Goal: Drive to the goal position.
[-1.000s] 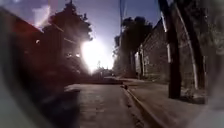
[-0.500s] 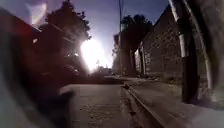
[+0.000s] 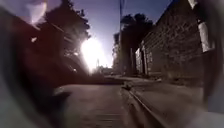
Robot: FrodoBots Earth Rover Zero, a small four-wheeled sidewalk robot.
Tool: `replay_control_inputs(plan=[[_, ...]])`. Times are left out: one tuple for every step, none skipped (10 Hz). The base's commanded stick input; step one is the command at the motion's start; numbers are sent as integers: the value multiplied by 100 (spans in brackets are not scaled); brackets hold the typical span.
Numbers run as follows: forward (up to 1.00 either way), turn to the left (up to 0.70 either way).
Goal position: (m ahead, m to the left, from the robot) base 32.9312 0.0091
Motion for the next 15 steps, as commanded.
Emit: replay_control_inputs(plan=[[85, 0], [85, 0], [85, 0], [85, 0], [85, 0], [85, 0], [85, 0], [85, 0], [85, 0], [85, 0], [85, 0], [85, 0], [85, 0], [85, 0], [85, 0]])
